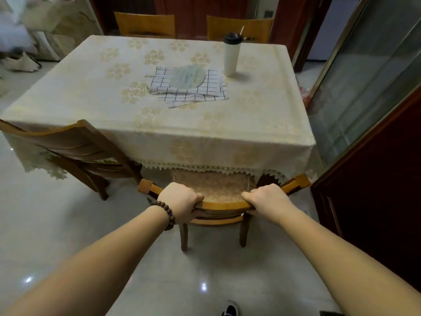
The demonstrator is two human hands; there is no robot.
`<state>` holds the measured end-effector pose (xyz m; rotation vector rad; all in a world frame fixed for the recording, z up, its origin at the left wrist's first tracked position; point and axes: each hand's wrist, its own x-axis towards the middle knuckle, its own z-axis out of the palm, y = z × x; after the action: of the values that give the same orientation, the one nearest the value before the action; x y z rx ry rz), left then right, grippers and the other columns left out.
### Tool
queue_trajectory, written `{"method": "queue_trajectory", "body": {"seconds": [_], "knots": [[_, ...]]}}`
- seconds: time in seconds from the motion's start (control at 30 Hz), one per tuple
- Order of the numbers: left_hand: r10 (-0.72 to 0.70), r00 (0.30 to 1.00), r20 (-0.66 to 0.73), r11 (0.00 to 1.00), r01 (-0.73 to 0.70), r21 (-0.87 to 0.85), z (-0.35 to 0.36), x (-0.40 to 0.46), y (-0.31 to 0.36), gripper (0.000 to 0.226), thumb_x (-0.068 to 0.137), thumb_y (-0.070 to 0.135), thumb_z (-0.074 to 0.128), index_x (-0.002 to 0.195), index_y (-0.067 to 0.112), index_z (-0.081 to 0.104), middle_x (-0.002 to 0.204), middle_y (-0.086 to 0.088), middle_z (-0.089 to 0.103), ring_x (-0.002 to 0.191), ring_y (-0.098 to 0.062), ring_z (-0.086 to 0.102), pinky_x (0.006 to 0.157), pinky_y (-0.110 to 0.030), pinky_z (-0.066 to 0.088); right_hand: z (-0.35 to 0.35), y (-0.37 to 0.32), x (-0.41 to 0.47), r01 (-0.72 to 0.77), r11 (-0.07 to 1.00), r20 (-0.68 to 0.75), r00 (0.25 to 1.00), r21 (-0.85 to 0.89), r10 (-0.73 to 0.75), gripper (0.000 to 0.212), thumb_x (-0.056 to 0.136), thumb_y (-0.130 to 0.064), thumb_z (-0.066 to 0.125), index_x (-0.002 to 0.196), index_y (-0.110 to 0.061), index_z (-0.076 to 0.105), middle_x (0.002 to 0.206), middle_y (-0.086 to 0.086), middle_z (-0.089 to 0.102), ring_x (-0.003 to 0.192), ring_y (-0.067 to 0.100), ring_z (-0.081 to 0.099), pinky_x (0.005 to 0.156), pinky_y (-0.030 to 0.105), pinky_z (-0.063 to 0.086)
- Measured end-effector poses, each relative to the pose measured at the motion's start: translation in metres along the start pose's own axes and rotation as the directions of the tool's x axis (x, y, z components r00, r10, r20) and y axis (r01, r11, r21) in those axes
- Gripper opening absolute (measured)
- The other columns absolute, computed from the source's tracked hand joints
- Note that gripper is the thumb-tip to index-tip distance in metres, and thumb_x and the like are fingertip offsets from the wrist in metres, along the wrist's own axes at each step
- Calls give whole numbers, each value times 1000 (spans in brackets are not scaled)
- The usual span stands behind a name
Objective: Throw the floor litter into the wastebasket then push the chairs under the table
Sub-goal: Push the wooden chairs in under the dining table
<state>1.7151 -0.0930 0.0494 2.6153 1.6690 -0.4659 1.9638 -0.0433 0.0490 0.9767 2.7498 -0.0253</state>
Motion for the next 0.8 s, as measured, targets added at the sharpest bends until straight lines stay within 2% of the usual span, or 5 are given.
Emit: {"method": "queue_trajectory", "body": {"seconds": [0.17,0.33,0.43,0.53,0.8], "knots": [[27,997,66,995,-33,91,-18,27,-18,23,93,46,46,98,24,52,84,3,56,76,-21,58,58,-30,37,2,8,5,-70,995,-49,996,71,74,20,91,-34,52,102,-18,49,90,3,63,82,27,61,61,31,38],[3,997,76,998,-8,61,-17,40,-57,30,90,55,47,98,27,53,89,6,60,81,-19,61,65,-32,47,3,-5,38,-125,987,-61,989,104,131,13,91,-24,51,101,-17,48,92,3,64,81,27,61,60,34,39],[13,998,62,998,-16,62,-13,49,-80,30,90,57,46,92,28,51,88,7,60,80,-17,60,61,-30,44,-2,-2,61,-144,986,-71,986,79,149,13,91,-24,51,101,-17,47,90,2,64,79,27,61,59,34,39],[14,999,45,998,-17,56,-7,55,-98,30,90,58,46,90,28,47,90,7,61,81,-17,60,58,-28,37,-10,3,82,-134,989,-54,989,56,137,13,92,-27,51,101,-18,47,89,1,64,76,25,61,57,32,39],[15,1000,24,1000,-15,7,-2,71,-134,28,91,55,46,88,28,42,81,8,51,70,-14,51,59,-28,43,-27,12,121,-104,994,-15,994,21,104,22,92,-38,50,102,-19,47,89,1,63,76,23,61,56,30,40]]}}
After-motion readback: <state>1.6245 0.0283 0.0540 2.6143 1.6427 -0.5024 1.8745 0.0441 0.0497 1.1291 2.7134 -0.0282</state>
